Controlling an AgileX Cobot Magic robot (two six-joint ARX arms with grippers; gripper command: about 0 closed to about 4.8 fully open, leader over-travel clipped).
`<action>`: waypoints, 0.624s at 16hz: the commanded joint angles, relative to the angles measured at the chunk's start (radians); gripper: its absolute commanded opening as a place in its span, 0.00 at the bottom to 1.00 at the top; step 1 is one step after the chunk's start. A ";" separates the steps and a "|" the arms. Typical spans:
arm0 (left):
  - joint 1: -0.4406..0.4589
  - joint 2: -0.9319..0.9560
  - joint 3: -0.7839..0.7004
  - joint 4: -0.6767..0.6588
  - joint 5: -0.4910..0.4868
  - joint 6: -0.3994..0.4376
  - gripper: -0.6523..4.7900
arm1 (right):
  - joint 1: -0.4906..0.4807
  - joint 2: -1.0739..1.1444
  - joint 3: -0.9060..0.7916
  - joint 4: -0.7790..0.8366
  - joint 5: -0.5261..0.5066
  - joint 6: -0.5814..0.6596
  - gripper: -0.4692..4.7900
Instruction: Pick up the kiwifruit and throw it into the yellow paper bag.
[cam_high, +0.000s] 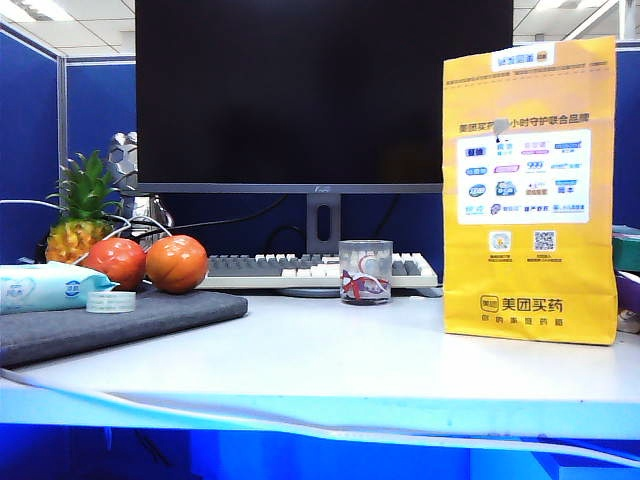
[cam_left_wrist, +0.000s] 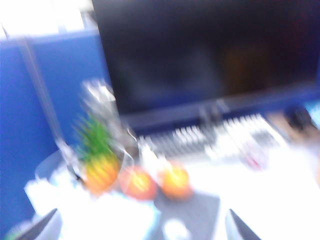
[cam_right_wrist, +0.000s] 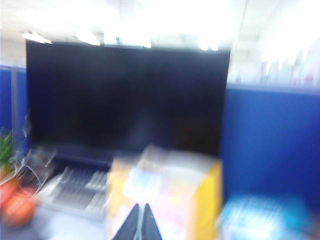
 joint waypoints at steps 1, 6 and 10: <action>0.000 0.011 -0.145 0.092 0.000 -0.066 0.90 | 0.002 0.044 -0.138 0.149 -0.101 0.130 0.09; 0.000 0.011 -0.483 0.401 0.173 -0.111 0.72 | 0.003 0.043 -0.306 0.211 -0.097 0.130 0.09; 0.000 0.010 -0.587 0.399 0.173 -0.117 0.72 | 0.003 0.043 -0.317 0.189 -0.101 0.180 0.09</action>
